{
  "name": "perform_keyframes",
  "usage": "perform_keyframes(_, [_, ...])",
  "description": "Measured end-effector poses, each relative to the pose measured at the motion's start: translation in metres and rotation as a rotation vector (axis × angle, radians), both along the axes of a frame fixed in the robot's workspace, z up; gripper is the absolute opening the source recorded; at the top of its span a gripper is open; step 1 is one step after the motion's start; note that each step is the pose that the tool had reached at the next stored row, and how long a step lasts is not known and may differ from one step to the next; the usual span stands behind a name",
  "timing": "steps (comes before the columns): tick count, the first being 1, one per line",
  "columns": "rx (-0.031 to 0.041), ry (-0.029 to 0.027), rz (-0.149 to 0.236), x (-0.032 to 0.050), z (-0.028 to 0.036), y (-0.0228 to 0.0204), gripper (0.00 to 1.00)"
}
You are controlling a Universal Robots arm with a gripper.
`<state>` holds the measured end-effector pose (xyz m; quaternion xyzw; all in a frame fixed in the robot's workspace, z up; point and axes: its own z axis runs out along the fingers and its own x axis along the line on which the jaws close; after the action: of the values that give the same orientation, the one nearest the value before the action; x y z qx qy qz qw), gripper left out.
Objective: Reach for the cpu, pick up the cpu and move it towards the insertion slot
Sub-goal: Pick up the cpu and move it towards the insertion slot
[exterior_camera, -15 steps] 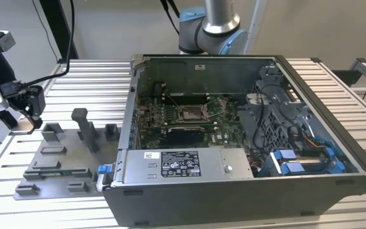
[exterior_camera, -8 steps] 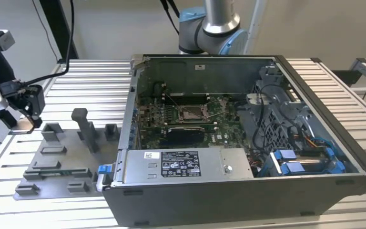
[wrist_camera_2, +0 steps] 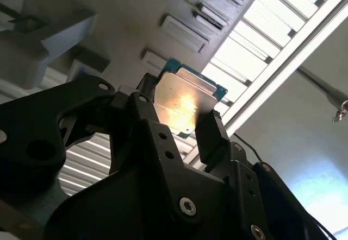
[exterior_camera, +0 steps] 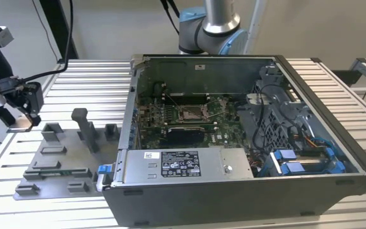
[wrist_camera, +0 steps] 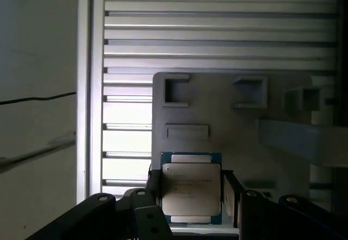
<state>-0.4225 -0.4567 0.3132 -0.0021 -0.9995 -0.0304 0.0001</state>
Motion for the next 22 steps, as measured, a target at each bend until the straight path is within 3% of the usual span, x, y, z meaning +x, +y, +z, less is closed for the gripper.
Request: perform_keyframes(22, [0.0,0.0,0.0,0.0,0.0373,0.0,0.0])
